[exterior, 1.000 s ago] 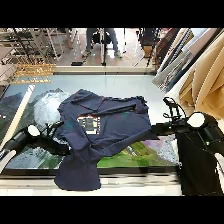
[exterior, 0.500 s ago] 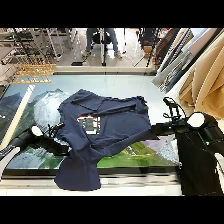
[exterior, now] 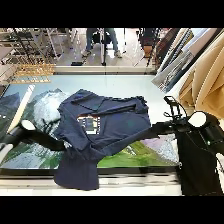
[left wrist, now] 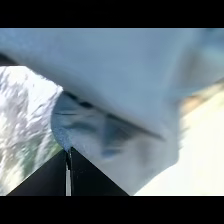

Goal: Fold the clothes and pants, and hang the long-sleeved shirts on hangers.

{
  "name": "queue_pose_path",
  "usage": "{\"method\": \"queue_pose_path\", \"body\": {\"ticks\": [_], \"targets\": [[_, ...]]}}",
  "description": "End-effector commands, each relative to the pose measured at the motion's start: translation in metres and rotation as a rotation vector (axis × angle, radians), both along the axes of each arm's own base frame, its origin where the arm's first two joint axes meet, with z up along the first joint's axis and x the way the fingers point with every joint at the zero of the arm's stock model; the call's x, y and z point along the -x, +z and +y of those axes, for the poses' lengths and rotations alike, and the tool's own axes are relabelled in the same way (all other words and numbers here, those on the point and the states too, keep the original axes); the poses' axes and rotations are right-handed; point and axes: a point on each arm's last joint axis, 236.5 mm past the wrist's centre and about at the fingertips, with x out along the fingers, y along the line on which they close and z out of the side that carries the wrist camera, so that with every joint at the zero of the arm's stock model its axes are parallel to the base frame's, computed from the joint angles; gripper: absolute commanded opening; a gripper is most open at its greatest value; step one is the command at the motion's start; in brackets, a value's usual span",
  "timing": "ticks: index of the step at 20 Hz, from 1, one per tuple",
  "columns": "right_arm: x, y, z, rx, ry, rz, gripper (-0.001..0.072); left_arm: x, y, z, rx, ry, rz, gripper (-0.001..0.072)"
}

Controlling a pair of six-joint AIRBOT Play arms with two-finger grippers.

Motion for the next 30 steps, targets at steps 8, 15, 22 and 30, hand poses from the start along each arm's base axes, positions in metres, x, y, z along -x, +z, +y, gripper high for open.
{"method": "queue_pose_path", "body": {"ticks": [8, 15, 22, 30], "targets": [[0.008, 0.213, 0.002, 0.003, 0.002, -0.558, 0.0017, -0.043, 0.424, 0.052, 0.993, 0.286, -1.057, 0.0005], [0.115, 0.412, 0.012, -0.031, 0.023, -1.096, 0.0017, 0.129, 0.631, 0.09, 1.561, 0.255, -1.74, 0.0004], [0.227, 0.559, 0.01, -0.1, -0.017, -1.603, 0.0016, 0.217, 0.739, 0.038, 1.198, 0.3, -2.166, 0.0004], [0.072, 0.498, 0.009, -0.077, -0.011, -1.306, 0.0016, -0.027, 0.612, 0.074, 0.661, 0.446, -1.618, 0.0005]]}}
